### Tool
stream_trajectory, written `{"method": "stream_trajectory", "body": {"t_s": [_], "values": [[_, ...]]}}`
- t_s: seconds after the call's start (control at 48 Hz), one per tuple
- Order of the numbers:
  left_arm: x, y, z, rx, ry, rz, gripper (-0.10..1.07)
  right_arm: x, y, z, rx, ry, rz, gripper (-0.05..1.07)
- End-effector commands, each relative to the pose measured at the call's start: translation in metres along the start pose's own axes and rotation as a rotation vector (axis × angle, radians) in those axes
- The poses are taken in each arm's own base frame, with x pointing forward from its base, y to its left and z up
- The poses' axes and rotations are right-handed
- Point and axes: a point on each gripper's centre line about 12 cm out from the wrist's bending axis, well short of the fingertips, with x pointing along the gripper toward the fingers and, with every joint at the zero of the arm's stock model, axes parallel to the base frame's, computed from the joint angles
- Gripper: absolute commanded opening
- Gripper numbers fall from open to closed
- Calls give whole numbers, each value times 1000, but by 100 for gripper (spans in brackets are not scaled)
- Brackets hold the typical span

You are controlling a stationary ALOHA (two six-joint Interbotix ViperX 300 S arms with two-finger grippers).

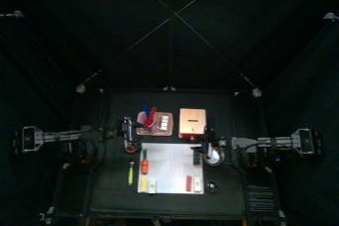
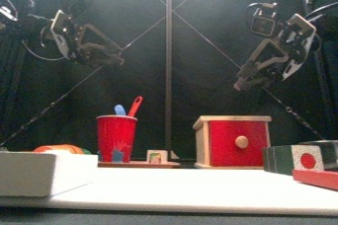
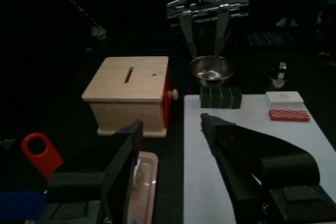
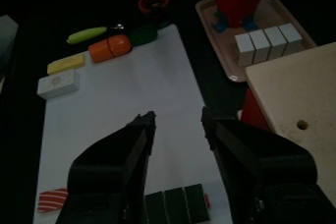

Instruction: Put salmon on rice

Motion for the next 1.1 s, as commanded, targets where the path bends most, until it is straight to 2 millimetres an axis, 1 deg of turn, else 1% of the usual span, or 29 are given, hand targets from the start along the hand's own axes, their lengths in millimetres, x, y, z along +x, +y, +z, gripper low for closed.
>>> {"method": "stream_trajectory", "body": {"t_s": [0.0, 0.125, 0.208, 0.292, 0.375, 0.458, 0.604, 0.708, 0.854, 1.0, 1.021, 1.083], "values": [[2, 4, 14, 8, -43, 7, 87, 0, 2, 11, 1, -36, 7, 80], [3, 3, 17, 7, -53, 5, 87, 1, 3, 11, 25, -33, 9, 80], [3, 3, 18, 7, -56, 4, 87, 1, 2, 12, 90, -26, -2, 81], [3, 3, 17, 5, -53, 2, 87, 0, 8, 12, 170, -1, 2, 81], [3, 2, 18, 8, -56, 1, 87, -1, 19, 12, 239, 54, 19, 81], [4, 2, 18, 7, -59, 1, 87, -1, 30, 10, 316, 147, 30, 81], [4, 1, 20, 10, -69, -5, 87, 2, 47, 14, 477, 287, 53, 81], [4, 1, 18, 6, -65, -4, 87, 8, 61, 17, 604, 378, 75, 81], [3, 1, 18, 9, -65, -6, 87, 21, 81, 16, 741, 494, 108, 80], [2, 0, 14, 7, -56, -7, 87, 38, 102, 12, 869, 576, 122, 80], [2, 0, 14, 8, -54, -8, 87, 41, 107, 10, 887, 592, 121, 80], [1, 0, 11, 6, -48, -8, 87, 46, 113, 3, 922, 631, 99, 80]]}}
